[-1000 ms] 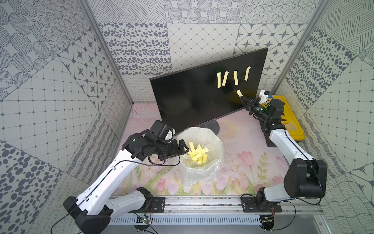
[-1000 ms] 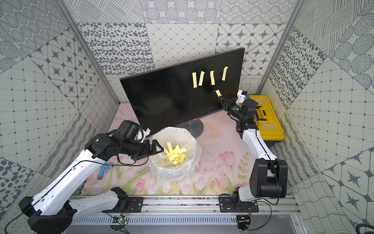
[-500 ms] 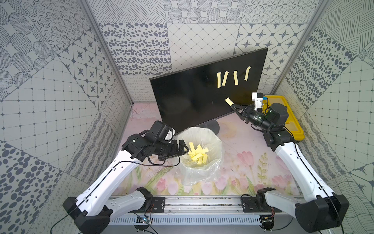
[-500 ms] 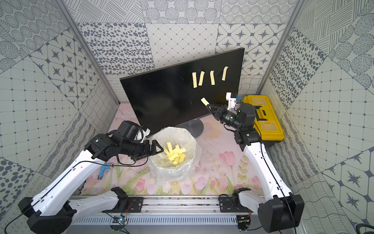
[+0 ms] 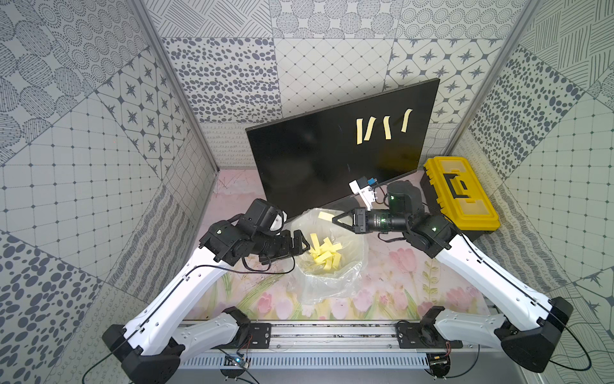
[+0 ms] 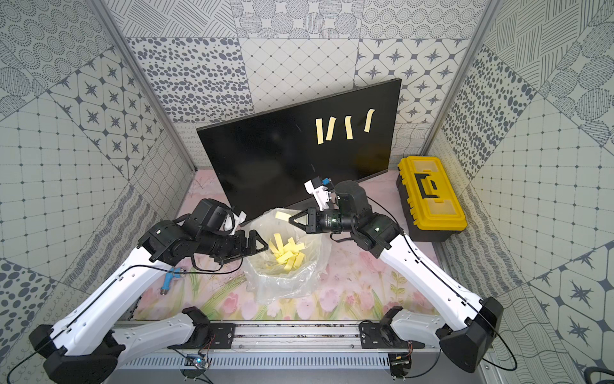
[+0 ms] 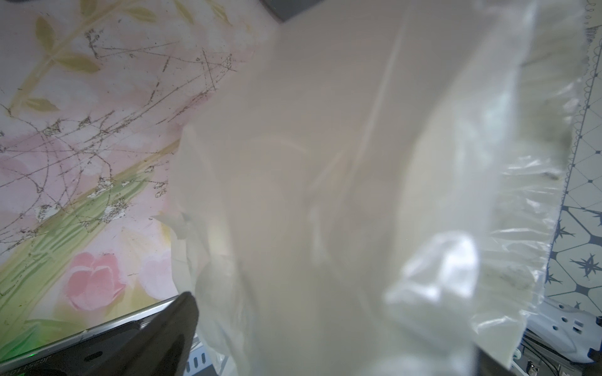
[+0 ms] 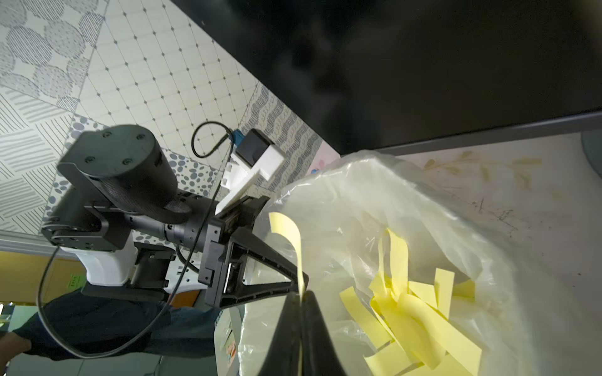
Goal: Remove the sticky note from the monitor
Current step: Place the sticky note in the trash bin, then tear off the sticky note from the monitor.
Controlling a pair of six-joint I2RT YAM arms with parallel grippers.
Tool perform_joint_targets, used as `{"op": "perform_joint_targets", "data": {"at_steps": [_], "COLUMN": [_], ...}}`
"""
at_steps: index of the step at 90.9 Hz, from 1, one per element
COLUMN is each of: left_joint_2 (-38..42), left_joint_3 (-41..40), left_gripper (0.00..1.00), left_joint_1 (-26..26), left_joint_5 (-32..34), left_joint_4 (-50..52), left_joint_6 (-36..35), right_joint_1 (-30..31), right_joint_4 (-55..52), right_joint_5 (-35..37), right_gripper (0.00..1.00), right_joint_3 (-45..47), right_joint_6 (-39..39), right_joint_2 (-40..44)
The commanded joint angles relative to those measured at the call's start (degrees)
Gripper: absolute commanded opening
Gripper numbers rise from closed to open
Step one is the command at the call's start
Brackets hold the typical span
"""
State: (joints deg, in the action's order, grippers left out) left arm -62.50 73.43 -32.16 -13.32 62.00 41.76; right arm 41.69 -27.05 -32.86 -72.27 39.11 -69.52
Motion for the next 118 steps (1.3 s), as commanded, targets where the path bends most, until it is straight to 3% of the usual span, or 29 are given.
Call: {"op": "perform_joint_targets", "data": {"at_steps": [1, 9, 16, 39, 54, 69, 100, 118], "left_joint_2": [0.06, 0.18, 0.23, 0.18, 0.19, 0.22, -0.45, -0.79], "left_joint_3": [0.33, 0.45, 0.47, 0.48, 0.46, 0.27, 0.97, 1.08], "left_gripper": [0.99, 0.99, 0.99, 0.99, 0.99, 0.99, 0.99, 0.99], "left_joint_1": [-0.62, -0.62, -0.63, -0.69, -0.62, -0.62, -0.60, -0.62], "left_joint_5": [-0.08, -0.04, -0.07, -0.04, 0.05, -0.04, -0.17, -0.30], "left_joint_4": [-1.35, -1.46, -1.40, -1.48, -1.44, -1.57, -1.61, -1.71], "left_joint_6": [-0.19, -0.10, -0.10, -0.10, -0.19, -0.19, -0.32, -0.19], "right_joint_1": [1.96, 2.31, 2.26, 2.04, -0.83, -11.10, -33.02, -40.31], "right_joint_4": [-4.20, -5.03, -5.72, -6.26, -5.74, 1.04, 20.39, 33.21], "right_joint_5": [3.78, 4.58, 5.48, 6.84, 8.71, 6.68, 2.70, 1.18], "right_gripper": [0.19, 0.41, 0.49, 0.56, 0.67, 0.76, 0.81, 0.81], "right_joint_3": [-2.46, -2.93, -3.68, -7.39, -10.74, -10.07, -3.18, 0.57], "right_joint_6": [-5.09, -5.69, -6.16, -7.72, -8.97, -5.29, 9.21, 19.65], "right_joint_2": [-0.76, -0.66, -0.37, -0.55, -0.88, -0.02, 0.73, -1.49]}}
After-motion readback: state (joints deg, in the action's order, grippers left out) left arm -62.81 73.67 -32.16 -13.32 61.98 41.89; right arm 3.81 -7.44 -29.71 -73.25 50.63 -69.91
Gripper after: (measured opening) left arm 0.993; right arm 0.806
